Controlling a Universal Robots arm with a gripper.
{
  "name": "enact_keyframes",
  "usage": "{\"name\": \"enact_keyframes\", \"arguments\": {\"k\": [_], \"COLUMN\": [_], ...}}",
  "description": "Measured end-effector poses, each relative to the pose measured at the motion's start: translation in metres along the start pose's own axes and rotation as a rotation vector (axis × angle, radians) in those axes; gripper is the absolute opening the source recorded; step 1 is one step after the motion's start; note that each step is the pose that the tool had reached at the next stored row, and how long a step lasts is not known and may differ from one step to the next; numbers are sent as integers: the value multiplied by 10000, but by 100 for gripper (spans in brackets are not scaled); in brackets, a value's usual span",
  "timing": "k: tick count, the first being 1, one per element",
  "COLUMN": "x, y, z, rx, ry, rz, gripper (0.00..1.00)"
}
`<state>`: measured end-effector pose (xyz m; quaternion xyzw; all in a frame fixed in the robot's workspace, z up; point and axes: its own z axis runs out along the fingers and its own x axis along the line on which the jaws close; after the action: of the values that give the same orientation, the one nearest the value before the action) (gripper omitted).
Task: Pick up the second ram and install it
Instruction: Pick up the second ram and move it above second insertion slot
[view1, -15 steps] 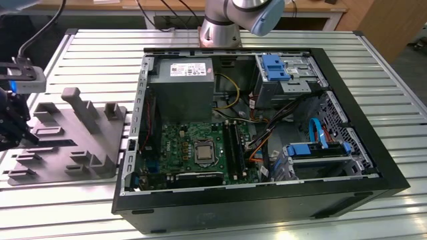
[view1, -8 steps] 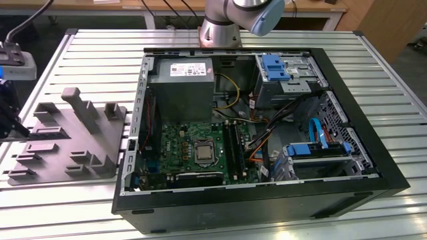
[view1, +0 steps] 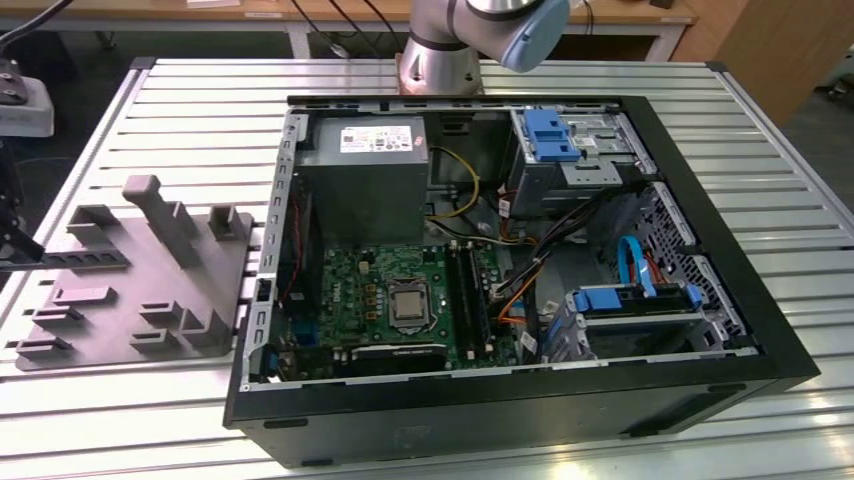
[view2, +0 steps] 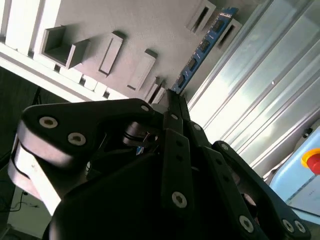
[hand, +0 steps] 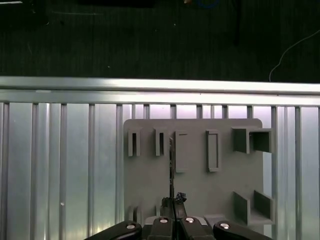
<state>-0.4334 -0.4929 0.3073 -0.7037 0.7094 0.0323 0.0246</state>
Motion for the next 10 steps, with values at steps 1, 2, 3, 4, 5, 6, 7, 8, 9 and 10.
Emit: {"name": "enact_keyframes", "arguments": {"k": [1, 2, 3, 4, 5, 6, 7, 8, 9, 10], "x": [-2, -3, -4, -5, -6, -6, -7, -7, -8, -8], "y": [0, 0, 1, 1, 1, 1, 1, 1, 1, 1], "z": [-22, -39, -54, -65, -75, -79, -82, -85, -93, -101], "rx": [1, 1, 2, 3, 1, 4, 4, 4, 1, 1], "ry": [0, 2, 4, 4, 4, 3, 3, 3, 5, 6], "rz": [0, 0, 0, 0, 0, 0, -1, 0, 0, 1], "gripper": [11, 11, 11, 11, 11, 11, 11, 11, 11, 11]}}
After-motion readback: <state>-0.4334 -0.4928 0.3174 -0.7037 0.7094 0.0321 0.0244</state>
